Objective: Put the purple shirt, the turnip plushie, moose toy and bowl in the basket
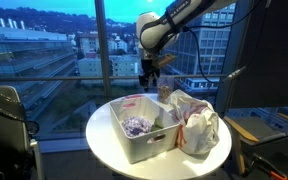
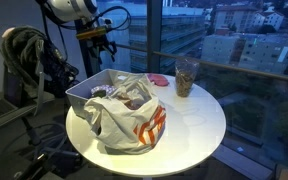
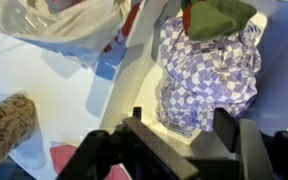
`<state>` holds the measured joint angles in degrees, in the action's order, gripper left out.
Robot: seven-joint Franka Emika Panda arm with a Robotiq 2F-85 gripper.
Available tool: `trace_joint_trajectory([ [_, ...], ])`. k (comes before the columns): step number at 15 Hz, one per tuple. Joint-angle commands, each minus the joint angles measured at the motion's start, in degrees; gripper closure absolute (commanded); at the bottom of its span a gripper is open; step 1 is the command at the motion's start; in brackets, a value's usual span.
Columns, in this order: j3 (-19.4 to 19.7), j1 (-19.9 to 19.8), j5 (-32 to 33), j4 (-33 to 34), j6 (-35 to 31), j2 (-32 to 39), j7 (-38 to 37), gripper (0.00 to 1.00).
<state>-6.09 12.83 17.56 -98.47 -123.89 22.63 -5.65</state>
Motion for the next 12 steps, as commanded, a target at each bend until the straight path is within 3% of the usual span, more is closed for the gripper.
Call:
trace_joint_trajectory([
  [1, 2.1, -3.7, -4.8, -9.3, -2.5, -8.6, -3.4, 0.0],
  [6, 5.1, -9.2, -12.8, -18.8, -1.8, -13.9, -4.8, 0.0],
  [12, 8.8, -13.5, -13.5, -23.4, -4.3, -8.5, -4.6, 0.0],
])
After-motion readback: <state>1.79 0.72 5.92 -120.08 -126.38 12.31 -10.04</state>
